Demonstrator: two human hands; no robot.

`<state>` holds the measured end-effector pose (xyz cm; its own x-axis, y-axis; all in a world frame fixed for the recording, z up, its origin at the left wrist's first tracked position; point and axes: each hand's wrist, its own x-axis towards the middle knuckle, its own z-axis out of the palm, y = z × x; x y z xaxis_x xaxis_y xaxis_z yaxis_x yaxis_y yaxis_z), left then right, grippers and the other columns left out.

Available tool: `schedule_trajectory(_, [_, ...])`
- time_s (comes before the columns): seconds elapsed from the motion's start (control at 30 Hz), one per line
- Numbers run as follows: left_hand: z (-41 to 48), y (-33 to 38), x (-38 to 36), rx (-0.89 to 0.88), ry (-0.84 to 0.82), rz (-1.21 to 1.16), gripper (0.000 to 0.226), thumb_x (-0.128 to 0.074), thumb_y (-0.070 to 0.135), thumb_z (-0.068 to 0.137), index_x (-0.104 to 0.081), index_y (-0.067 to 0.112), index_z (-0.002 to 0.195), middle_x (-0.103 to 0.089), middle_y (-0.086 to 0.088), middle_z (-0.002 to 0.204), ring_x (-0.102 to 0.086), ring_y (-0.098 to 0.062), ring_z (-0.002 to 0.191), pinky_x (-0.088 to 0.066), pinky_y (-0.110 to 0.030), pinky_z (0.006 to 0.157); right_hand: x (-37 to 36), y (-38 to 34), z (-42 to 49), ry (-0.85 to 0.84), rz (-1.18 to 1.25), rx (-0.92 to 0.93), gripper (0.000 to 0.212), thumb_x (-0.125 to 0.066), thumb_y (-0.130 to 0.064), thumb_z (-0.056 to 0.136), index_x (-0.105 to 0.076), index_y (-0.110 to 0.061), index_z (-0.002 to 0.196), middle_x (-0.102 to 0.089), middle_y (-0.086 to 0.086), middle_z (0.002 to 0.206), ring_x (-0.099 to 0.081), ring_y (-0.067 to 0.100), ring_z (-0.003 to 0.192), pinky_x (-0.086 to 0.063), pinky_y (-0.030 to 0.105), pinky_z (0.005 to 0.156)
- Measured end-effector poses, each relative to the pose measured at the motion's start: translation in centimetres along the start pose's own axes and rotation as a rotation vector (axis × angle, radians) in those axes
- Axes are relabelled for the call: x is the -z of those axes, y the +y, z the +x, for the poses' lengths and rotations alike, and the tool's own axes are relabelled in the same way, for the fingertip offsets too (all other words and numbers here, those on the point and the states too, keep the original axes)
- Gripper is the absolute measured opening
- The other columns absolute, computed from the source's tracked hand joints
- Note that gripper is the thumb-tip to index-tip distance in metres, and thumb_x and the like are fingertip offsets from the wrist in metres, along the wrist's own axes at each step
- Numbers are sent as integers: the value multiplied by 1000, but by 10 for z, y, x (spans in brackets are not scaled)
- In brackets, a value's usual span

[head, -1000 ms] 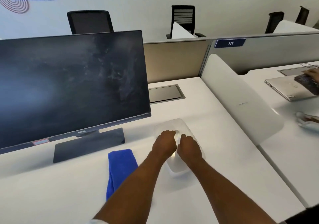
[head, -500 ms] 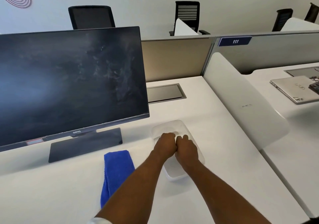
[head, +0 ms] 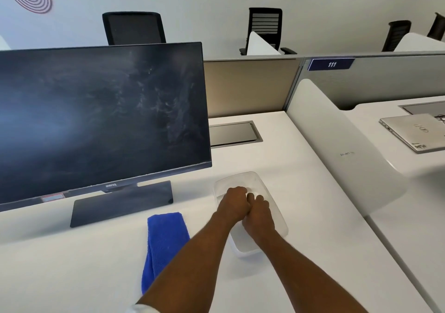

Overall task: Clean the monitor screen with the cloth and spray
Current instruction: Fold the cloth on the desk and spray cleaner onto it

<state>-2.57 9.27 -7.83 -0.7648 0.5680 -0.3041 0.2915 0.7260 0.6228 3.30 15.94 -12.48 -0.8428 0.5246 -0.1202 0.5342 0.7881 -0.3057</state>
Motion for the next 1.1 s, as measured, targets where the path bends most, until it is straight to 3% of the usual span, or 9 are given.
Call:
schedule_trajectory(0.17, [1, 5, 12, -28, 32, -89, 40, -48, 13, 95, -57, 9, 134, -57, -8, 140, -50, -23, 129, -38, -32, 108, 22, -10, 12, -157, 258, -108, 42, -64, -28, 83, -55, -2, 115, -67, 13, 105, -65, 29, 103, -52, 32, 84])
schedule_trajectory(0.23, [0, 4, 21, -59, 56, -141, 44, -48, 3, 90, -58, 8, 132, -58, -9, 139, -52, -23, 129, -38, -31, 110, 42, -16, 16, -256, 456, -250, 47, -64, -28, 86, -55, 3, 121, -68, 11, 100, -64, 26, 108, -49, 27, 85])
schedule_trajectory(0.37, [-5, -3, 39, -109, 100, -273, 48, -52, -6, 81, -63, 7, 126, -64, -9, 131, -59, -22, 121, -45, -31, 105, 75, -30, 19, -422, 812, -478, 15, -53, 0, 86, -61, 5, 96, -60, 16, 74, -61, 29, 67, -50, 35, 65])
schedule_trajectory(0.43, [-14, -6, 48, -146, 68, -324, 50, -54, -7, 80, -63, 8, 127, -64, -7, 130, -58, -20, 122, -45, -30, 104, 88, -33, 20, -474, 954, -557, 14, -52, 5, 81, -59, 2, 93, -61, 17, 79, -60, 29, 64, -51, 35, 63])
schedule_trajectory(0.6, [-34, -16, 64, -236, -27, -308, 62, -58, -2, 79, -54, 17, 138, -56, -1, 141, -50, -16, 128, -40, -31, 109, 108, -41, 22, -495, 1131, -616, 25, -51, 4, 81, -58, -4, 104, -63, 21, 114, -63, 33, 81, -56, 36, 65])
schedule_trajectory(0.77, [-43, -20, 74, -281, -47, -197, 70, -70, 24, 88, -36, 25, 149, -45, 1, 151, -45, -19, 135, -36, -35, 111, 116, -57, 12, -545, 1238, -576, 27, -57, -8, 90, -55, -3, 116, -60, 19, 115, -56, 35, 112, -58, 43, 77])
schedule_trajectory(0.9, [-55, -22, 84, -349, 105, -271, 29, -47, 38, 101, -60, 24, 123, -68, 2, 119, -63, -12, 101, -46, -25, 88, 116, -78, 0, -469, 1276, -523, 16, -57, -15, 93, -60, -3, 102, -63, 17, 106, -61, 32, 99, -58, 40, 78])
schedule_trajectory(0.97, [-58, -28, 90, -388, 156, -285, 34, -37, 46, 103, -62, 23, 103, -67, 4, 103, -61, -9, 90, -45, -23, 81, 118, -90, -6, -442, 1262, -501, 16, -50, -13, 96, -61, -2, 94, -65, 16, 98, -64, 29, 90, -57, 39, 80])
schedule_trajectory(1.1, [-60, -46, 109, -346, 234, -283, 29, -48, 35, 100, -57, 16, 121, -48, 2, 113, -52, -9, 93, -38, -10, 73, 121, -113, -16, -429, 1150, -340, 24, -40, -9, 100, -61, 1, 103, -66, 17, 99, -66, 31, 94, -57, 39, 85])
